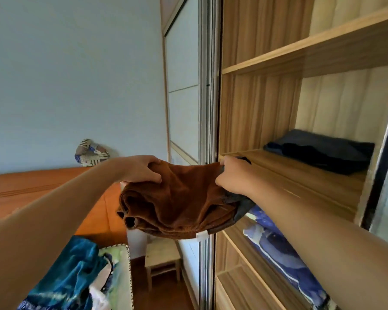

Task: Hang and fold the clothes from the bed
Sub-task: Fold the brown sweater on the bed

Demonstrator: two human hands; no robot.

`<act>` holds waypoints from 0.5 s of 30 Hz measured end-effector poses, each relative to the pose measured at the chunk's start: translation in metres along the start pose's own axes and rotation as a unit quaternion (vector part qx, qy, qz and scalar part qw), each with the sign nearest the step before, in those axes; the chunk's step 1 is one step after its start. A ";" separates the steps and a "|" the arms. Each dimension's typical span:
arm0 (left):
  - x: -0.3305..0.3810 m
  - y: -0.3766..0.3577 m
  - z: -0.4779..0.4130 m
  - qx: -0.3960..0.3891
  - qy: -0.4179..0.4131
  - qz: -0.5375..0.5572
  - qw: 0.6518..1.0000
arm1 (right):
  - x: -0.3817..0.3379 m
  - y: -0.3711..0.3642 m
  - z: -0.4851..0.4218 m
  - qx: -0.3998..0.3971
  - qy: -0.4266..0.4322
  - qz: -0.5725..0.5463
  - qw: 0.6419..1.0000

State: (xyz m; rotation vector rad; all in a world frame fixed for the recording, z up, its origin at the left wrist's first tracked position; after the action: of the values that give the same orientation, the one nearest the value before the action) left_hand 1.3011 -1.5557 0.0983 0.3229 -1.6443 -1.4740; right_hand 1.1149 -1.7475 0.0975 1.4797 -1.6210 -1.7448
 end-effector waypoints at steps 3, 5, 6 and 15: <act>0.029 0.019 -0.070 -0.002 -0.067 -0.005 0.998 | 0.013 0.018 -0.044 0.038 -0.049 0.007 0.998; 0.055 0.026 -0.111 -0.016 -0.105 0.012 0.994 | 0.026 0.032 -0.063 0.064 -0.086 0.016 0.994; 0.070 0.027 -0.127 -0.027 -0.124 0.019 0.992 | 0.034 0.040 -0.069 0.080 -0.106 0.020 0.991; 0.185 -0.006 -0.206 -0.103 -0.244 0.069 0.962 | 0.109 0.095 -0.065 0.178 -0.249 0.079 0.949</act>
State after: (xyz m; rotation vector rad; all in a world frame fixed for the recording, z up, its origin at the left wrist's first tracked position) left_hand 1.3433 -1.8241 0.1532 -0.2917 -1.8207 -1.6867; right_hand 1.0879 -1.8963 0.1446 1.0414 -2.3422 -1.9064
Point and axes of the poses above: each hand's wrist, its own z-axis away from the middle knuckle, its own y-axis out of the back of the hand, x = y × z, the point moved 7 cm from there along -z, towards the middle knuckle, and after that the axes turned 2 degrees about -x, right-handed, at the moved point
